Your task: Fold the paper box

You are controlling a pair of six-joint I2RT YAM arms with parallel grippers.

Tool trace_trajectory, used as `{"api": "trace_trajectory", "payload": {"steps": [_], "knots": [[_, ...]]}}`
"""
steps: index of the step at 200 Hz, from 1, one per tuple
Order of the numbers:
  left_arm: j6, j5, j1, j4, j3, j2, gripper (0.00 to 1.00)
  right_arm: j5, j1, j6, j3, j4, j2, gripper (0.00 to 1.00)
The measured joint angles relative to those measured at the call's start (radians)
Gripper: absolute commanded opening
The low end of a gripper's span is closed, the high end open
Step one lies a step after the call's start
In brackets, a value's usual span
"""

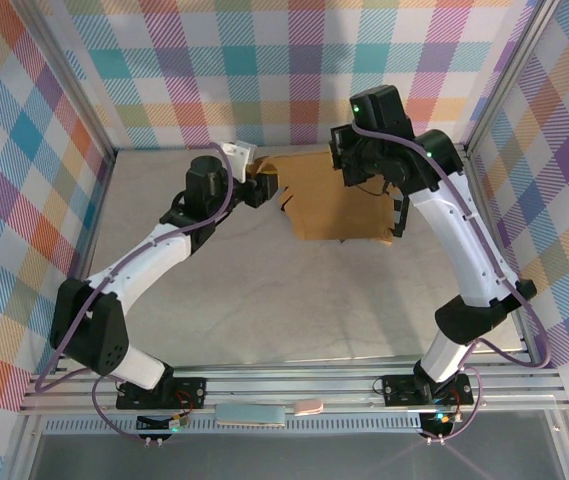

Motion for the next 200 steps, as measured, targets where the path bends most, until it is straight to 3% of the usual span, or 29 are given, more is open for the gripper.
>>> {"api": "trace_trajectory", "payload": {"steps": [34,49,75,113,135,173,200], "knots": [[-0.011,0.033,-0.005,0.005,0.019,0.019,0.09,-0.038,-0.035,0.014,-0.003,0.005,-0.001,0.00],[-0.006,0.061,-0.011,0.009,0.019,0.018,0.00,-0.063,-0.055,0.024,-0.018,0.025,-0.002,0.00],[-0.022,0.080,-0.021,-0.045,0.019,0.011,0.00,-0.101,-0.087,0.032,-0.056,0.053,-0.006,0.00],[-0.061,0.086,-0.023,-0.189,0.020,-0.078,0.00,-0.138,-0.101,0.013,-0.067,0.076,-0.006,0.49],[-0.075,0.085,-0.023,-0.327,0.059,-0.146,0.00,-0.139,-0.100,-0.034,-0.067,0.088,-0.008,0.65],[-0.077,0.043,-0.015,-0.557,0.124,-0.175,0.00,-0.140,-0.100,-0.106,-0.069,0.090,-0.008,0.75],[-0.064,-0.004,-0.007,-0.676,0.120,-0.173,0.00,-0.141,-0.097,-0.136,-0.093,0.095,-0.010,0.77]]}}
